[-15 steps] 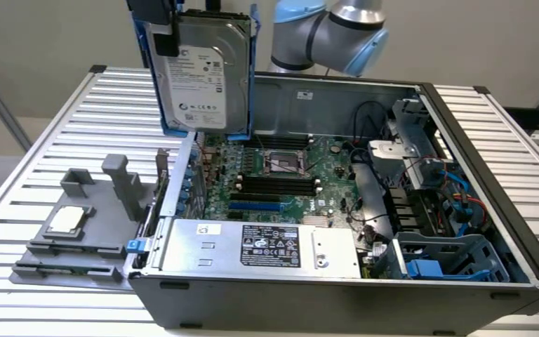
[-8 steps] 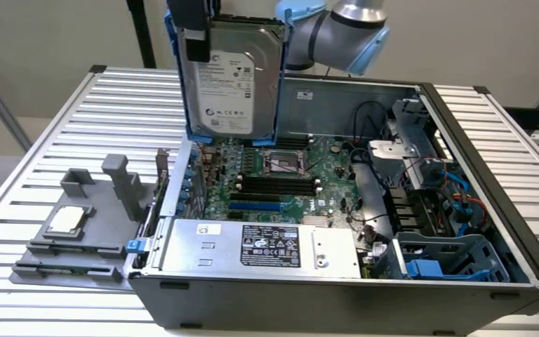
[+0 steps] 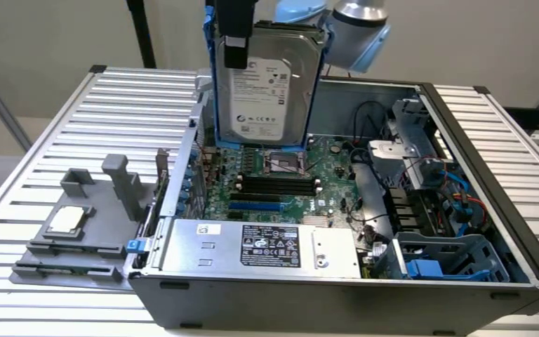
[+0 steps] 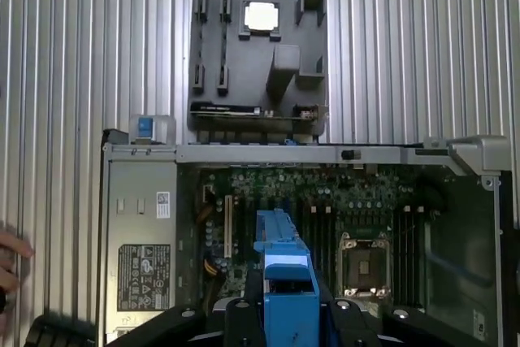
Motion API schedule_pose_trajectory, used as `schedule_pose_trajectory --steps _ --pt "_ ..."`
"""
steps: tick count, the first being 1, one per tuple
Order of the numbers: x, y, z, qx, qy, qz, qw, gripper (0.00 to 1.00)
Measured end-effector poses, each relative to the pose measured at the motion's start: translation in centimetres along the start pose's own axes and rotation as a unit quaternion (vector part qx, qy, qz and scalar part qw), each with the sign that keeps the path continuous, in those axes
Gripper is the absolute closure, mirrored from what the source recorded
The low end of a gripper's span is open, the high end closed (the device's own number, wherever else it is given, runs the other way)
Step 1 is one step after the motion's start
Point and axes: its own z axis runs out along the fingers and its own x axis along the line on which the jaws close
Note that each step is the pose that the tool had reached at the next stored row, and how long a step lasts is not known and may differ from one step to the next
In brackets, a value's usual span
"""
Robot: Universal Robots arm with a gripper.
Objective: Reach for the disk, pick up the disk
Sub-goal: 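Pick up the disk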
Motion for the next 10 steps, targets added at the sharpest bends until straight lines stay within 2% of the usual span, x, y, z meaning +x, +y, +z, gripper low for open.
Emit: schedule_pose_trajectory --steps 10 --pt "1.5 -4.49 -0.28 -0.0007 0.0 0.0 1.0 0.67"
